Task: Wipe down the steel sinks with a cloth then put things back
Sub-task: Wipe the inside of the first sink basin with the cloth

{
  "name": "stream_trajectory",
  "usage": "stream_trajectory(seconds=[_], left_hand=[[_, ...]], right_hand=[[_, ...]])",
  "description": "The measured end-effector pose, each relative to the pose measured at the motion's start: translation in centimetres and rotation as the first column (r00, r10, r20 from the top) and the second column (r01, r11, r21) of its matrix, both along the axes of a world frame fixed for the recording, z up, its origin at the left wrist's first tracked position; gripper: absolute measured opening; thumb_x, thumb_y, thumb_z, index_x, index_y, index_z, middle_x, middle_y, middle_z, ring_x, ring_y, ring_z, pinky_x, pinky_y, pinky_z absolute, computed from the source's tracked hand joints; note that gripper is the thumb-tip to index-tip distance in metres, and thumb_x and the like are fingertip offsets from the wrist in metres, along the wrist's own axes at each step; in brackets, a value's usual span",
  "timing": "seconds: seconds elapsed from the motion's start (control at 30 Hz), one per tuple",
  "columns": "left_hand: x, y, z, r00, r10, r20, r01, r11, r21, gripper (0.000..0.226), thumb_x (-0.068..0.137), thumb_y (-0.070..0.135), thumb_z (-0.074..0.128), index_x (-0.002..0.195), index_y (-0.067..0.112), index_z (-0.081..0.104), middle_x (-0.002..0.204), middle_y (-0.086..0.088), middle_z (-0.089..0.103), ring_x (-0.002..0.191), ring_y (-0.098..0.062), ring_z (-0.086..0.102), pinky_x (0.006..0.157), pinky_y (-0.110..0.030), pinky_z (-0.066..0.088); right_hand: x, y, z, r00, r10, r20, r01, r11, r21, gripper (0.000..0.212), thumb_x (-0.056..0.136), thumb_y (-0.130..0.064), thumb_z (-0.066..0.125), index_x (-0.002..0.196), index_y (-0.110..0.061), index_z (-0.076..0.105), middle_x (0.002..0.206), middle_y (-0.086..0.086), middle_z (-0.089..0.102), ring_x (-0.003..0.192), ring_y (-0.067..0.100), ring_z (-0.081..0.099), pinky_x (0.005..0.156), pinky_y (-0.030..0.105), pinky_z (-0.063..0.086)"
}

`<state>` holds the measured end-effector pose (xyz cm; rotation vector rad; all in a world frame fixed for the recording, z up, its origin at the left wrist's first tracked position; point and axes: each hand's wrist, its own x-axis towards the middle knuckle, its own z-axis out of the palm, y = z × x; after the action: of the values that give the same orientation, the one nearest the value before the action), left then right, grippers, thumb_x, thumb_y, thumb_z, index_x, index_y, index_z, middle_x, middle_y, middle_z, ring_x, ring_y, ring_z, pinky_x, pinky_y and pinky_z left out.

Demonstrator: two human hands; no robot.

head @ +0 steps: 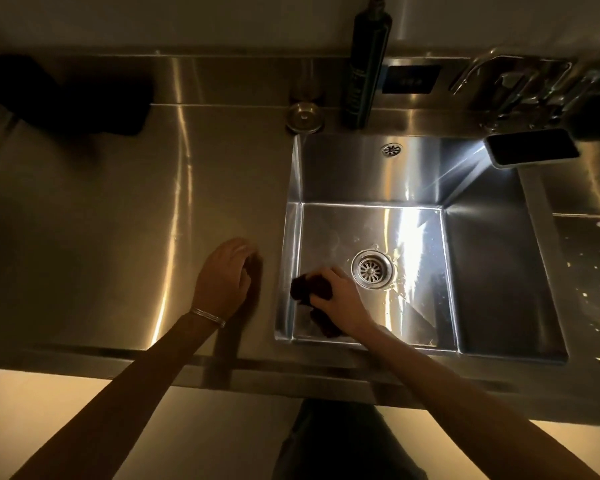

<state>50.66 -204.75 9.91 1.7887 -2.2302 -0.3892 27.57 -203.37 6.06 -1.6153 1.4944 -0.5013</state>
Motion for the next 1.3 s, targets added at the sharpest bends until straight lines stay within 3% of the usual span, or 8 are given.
stream_trajectory(seconds=[0.27,0.43,0.63,0.7,0.83,1.0,1.23,1.3], left_hand=[[4.2,3.0,1.2,0.966,0.259,-0.02,-0.259,0.966,0.01,0.045,0.074,-0.008,0.06,0.117,0.004,0.059,0.128,-0.014,0.054,0.118,-0.032,0.05,0.094,-0.037,0.044],[3.0,5.3,0.7,0.947,0.315,0.06,-0.319,0.942,0.104,0.049,0.084,0.005,0.057,0.133,0.005,0.047,0.14,-0.015,0.044,0.127,-0.031,0.043,0.102,-0.037,0.038],[2.5,6.6,0.2,0.914,0.392,0.107,-0.406,0.888,0.217,0.055,0.091,0.014,0.048,0.143,0.009,0.034,0.148,-0.013,0.032,0.134,-0.028,0.033,0.107,-0.036,0.035],[2.6,7.0,0.2,0.919,0.377,0.115,-0.394,0.895,0.21,0.054,0.091,0.014,0.048,0.143,0.009,0.034,0.148,-0.013,0.032,0.134,-0.028,0.034,0.107,-0.035,0.035],[2.5,7.1,0.3,0.931,0.352,0.094,-0.364,0.912,0.191,0.054,0.09,0.013,0.05,0.142,0.009,0.035,0.149,-0.013,0.032,0.135,-0.028,0.033,0.108,-0.037,0.035],[2.0,3.6,0.9,0.962,0.268,0.044,-0.271,0.954,0.124,0.052,0.086,0.009,0.055,0.136,0.001,0.043,0.143,-0.018,0.04,0.132,-0.033,0.037,0.111,-0.041,0.031],[-1.7,-4.4,0.2,0.993,0.016,0.114,-0.023,0.998,0.06,0.061,0.087,0.031,0.049,0.137,-0.002,0.041,0.144,-0.022,0.039,0.136,-0.035,0.034,0.114,-0.047,0.025],[-3.0,-7.2,-0.5,0.991,-0.028,0.132,0.023,0.999,0.041,0.061,0.091,0.032,0.052,0.14,0.001,0.035,0.147,-0.02,0.035,0.138,-0.033,0.029,0.115,-0.045,0.023]], right_hand=[[6.5,-9.6,2.5,0.992,0.042,-0.117,-0.076,0.948,-0.31,0.044,0.081,-0.019,0.068,0.123,-0.017,0.056,0.128,0.009,0.049,0.121,0.033,0.039,0.097,0.054,0.034],[10.0,-9.8,2.1,0.84,0.218,-0.497,-0.394,0.875,-0.282,0.042,0.087,-0.035,0.058,0.128,-0.024,0.051,0.135,0.003,0.045,0.126,0.032,0.033,0.098,0.055,0.027],[5.1,-4.9,0.5,0.712,0.544,-0.443,-0.69,0.659,-0.299,0.048,0.078,-0.034,0.07,0.124,-0.026,0.059,0.131,0.003,0.054,0.122,0.035,0.042,0.096,0.054,0.035],[5.6,-6.9,0.8,0.732,0.481,-0.482,-0.652,0.699,-0.293,0.047,0.082,-0.034,0.067,0.127,-0.026,0.056,0.134,0.003,0.05,0.123,0.033,0.039,0.098,0.053,0.035],[8.3,-9.2,1.9,0.894,0.166,-0.416,-0.267,0.943,-0.197,0.042,0.087,-0.027,0.062,0.127,-0.024,0.053,0.137,0.005,0.043,0.126,0.035,0.031,0.1,0.057,0.032],[3.8,-1.8,0.3,0.903,0.296,-0.311,-0.385,0.878,-0.284,0.043,0.079,-0.024,0.072,0.12,-0.021,0.061,0.13,0.005,0.053,0.115,0.036,0.043,0.098,0.052,0.037],[-1.1,-5.5,-2.4,0.962,0.03,-0.272,-0.058,0.994,-0.095,0.041,0.083,-0.02,0.067,0.124,-0.018,0.058,0.128,0.005,0.051,0.114,0.031,0.042,0.099,0.039,0.038],[-1.9,-6.9,-3.6,0.954,-0.01,-0.3,0.001,1.0,-0.029,0.042,0.087,-0.023,0.063,0.128,-0.018,0.053,0.13,0.008,0.047,0.114,0.033,0.041,0.1,0.043,0.038]])
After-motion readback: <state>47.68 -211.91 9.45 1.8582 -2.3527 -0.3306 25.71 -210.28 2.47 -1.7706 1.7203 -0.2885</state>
